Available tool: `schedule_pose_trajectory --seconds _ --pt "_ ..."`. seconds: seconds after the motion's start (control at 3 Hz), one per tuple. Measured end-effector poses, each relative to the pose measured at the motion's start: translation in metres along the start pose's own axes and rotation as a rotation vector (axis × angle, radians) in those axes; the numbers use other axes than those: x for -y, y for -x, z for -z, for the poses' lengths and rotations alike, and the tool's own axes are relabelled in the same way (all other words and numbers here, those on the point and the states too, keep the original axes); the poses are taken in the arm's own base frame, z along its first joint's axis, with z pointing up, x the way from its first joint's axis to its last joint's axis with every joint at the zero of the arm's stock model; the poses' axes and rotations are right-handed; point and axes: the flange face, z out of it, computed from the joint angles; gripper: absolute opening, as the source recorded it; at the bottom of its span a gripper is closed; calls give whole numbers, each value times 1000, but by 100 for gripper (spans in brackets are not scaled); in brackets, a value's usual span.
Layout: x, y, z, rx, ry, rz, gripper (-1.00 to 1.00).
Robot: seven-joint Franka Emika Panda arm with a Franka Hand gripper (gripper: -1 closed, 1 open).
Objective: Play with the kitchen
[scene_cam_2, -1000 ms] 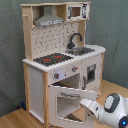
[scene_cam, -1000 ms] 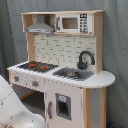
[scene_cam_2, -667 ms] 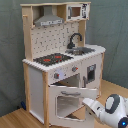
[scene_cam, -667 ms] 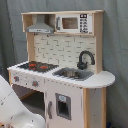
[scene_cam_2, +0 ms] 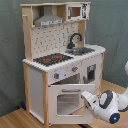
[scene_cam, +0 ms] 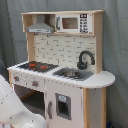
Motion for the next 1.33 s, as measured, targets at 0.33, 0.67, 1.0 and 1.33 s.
schedule_pose_trajectory --seconds 0.33,0.67,1.0,1.33 --pt "3 6 -11 -5 -5 -70 100" --pt "1 4 -24 -21 -6 -160 100" --pt "-6 -1 -41 -43 3 -243 100" --pt "-13 -4 -59 -56 1 -319 100"
